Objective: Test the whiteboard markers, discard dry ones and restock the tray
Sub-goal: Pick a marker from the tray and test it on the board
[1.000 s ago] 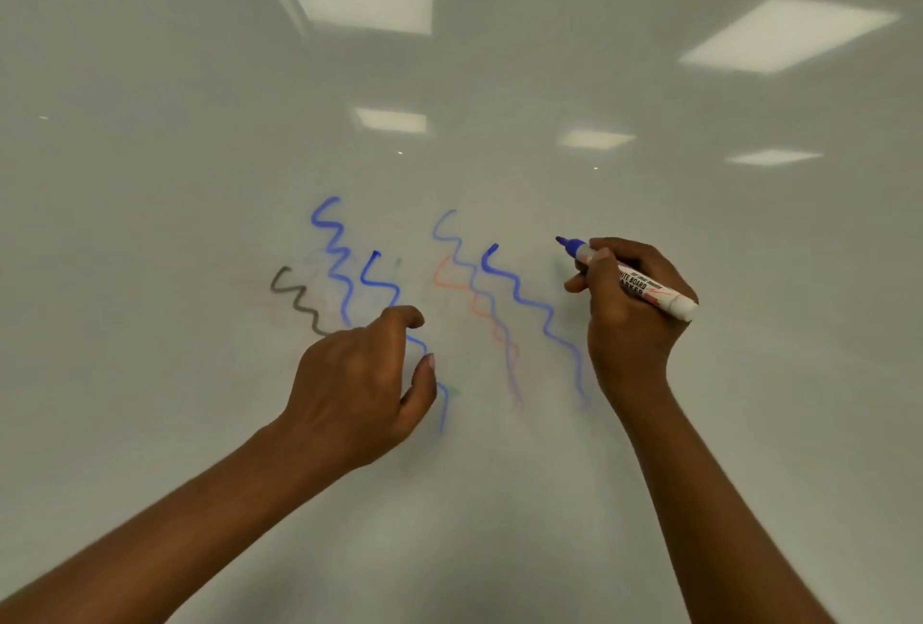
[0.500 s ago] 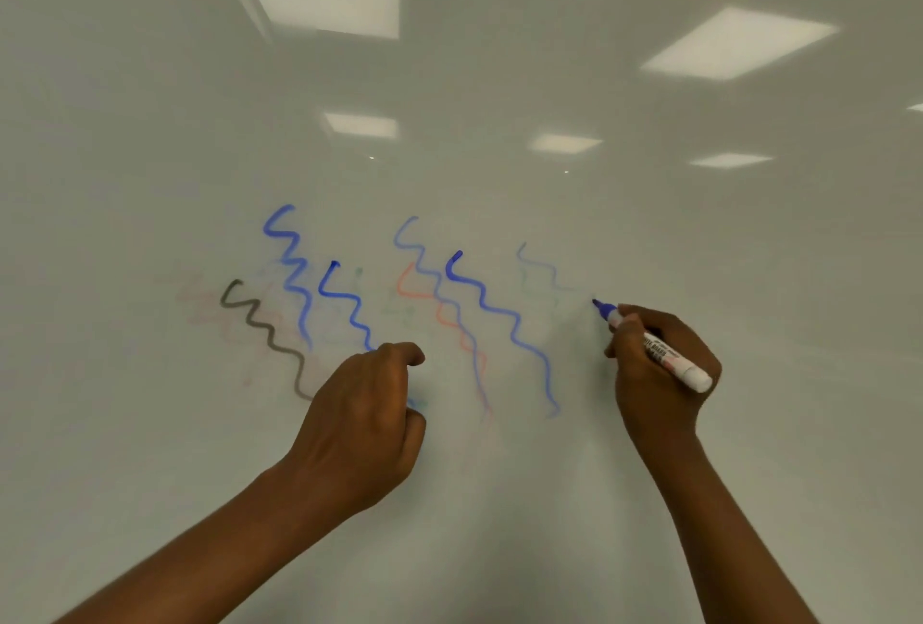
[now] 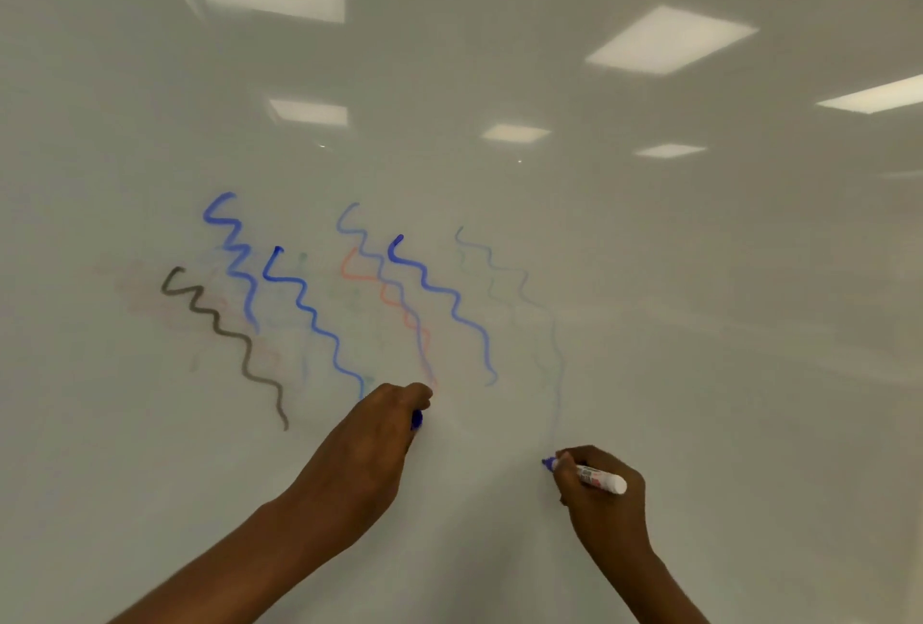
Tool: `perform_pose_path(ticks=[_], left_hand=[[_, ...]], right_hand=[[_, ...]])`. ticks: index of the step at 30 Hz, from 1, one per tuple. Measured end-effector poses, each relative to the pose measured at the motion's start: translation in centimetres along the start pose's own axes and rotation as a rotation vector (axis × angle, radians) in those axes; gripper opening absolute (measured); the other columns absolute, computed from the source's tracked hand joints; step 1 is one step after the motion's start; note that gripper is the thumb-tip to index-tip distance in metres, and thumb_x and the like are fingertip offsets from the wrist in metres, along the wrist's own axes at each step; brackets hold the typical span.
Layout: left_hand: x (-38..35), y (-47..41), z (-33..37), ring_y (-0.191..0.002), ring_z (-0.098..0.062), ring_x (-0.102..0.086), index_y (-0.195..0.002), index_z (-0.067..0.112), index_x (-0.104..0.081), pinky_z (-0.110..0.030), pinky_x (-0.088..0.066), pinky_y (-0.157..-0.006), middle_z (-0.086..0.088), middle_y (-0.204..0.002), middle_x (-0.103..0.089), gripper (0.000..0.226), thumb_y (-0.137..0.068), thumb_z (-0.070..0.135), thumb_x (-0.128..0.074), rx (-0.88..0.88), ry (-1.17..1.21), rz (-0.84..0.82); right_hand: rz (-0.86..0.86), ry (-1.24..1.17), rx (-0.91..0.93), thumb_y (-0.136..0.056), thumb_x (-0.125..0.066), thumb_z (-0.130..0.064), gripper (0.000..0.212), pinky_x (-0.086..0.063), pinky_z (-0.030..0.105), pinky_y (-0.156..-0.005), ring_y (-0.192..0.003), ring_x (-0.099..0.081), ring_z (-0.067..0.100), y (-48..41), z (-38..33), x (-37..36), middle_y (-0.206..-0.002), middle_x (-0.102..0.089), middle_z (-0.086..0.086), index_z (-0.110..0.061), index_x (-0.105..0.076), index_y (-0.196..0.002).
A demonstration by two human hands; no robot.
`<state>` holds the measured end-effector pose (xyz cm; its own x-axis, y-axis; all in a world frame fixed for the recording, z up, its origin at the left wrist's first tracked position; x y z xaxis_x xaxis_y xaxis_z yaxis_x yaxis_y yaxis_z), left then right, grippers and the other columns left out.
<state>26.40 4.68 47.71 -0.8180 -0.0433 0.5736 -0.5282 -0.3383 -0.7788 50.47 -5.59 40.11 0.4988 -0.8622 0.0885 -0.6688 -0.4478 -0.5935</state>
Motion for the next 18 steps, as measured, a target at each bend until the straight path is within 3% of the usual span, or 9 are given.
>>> perform_pose_path(ticks=[3, 5, 7, 10, 14, 18], left_hand=[[-0.2, 1.0, 1.7, -0.086, 0.004, -0.047, -0.11, 0.027, -0.048, 0.0, -0.033, -0.084, 0.011, -0.087, -0.057, 0.032, -0.085, 0.015, -0.063, -0.124, -0.14, 0.026], [-0.2, 1.8, 3.1, -0.082, -0.003, -0.048, -0.105, 0.017, -0.056, -0.008, -0.036, -0.081, 0.003, -0.085, -0.062, 0.013, -0.092, 0.016, -0.056, -0.295, -0.219, 0.064], [0.2, 2.3, 3.8, -0.081, -0.006, -0.052, -0.1, 0.01, -0.065, -0.015, -0.041, -0.077, 0.0, -0.086, -0.065, 0.026, -0.097, 0.026, -0.044, -0.364, -0.222, 0.101], [0.8, 3.1, 3.7, -0.082, -0.008, -0.056, -0.102, 0.008, -0.068, -0.016, -0.044, -0.077, 0.001, -0.089, -0.067, 0.029, -0.094, 0.028, -0.049, -0.309, -0.176, 0.098], [2.6, 4.8, 4.4, -0.088, -0.01, -0.054, -0.105, 0.003, -0.068, -0.016, -0.04, -0.087, -0.006, -0.089, -0.069, 0.046, -0.101, 0.036, -0.036, -0.274, -0.124, 0.107], [4.5, 7.0, 5.9, -0.086, -0.011, -0.054, -0.106, 0.0, -0.067, -0.021, -0.045, -0.081, -0.009, -0.089, -0.069, 0.046, -0.102, 0.034, -0.037, -0.344, -0.094, 0.124]], right_hand=[[-0.078, -0.169, -0.128, -0.085, -0.063, 0.001, 0.026, -0.042, 0.025, -0.047, -0.046, -0.059, 0.021, 2.4, -0.6, -0.6, -0.054, -0.064, 0.012, -0.012, -0.072, -0.065], [-0.059, -0.283, -0.155, -0.087, -0.061, 0.002, 0.027, -0.038, 0.026, -0.048, -0.046, -0.058, 0.026, 3.6, -2.5, -0.6, -0.056, -0.064, 0.017, -0.011, -0.072, -0.066], [-0.063, -0.364, -0.139, -0.087, -0.059, 0.002, 0.025, -0.037, 0.024, -0.044, -0.044, -0.055, 0.025, 4.8, -5.2, -0.9, -0.055, -0.063, 0.02, -0.007, -0.071, -0.067], [-0.055, -0.484, -0.12, -0.085, -0.062, -0.001, 0.018, -0.035, 0.022, -0.037, -0.042, -0.052, 0.025, 6.5, -8.9, -1.3, -0.056, -0.061, 0.023, -0.002, -0.07, -0.069], [-0.061, -0.607, -0.163, -0.089, -0.055, 0.003, 0.017, -0.033, 0.019, -0.033, -0.038, -0.052, 0.023, 8.7, -11.5, -2.1, -0.061, -0.063, 0.025, 0.004, -0.067, -0.076], [-0.088, -0.59, -0.169, -0.092, -0.047, 0.005, 0.025, -0.033, 0.019, -0.033, -0.038, -0.053, 0.023, 11.3, -13.4, -2.9, -0.061, -0.064, 0.022, 0.002, -0.067, -0.077]])
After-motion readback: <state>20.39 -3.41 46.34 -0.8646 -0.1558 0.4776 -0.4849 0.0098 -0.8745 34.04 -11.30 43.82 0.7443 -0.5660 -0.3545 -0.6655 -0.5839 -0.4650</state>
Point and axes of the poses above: each hand's wrist, its own y-axis away from the middle knuckle, its own x-axis out of the back of the hand, z = x × y, the point moved 9 cm from there along -y, towards the middle knuckle
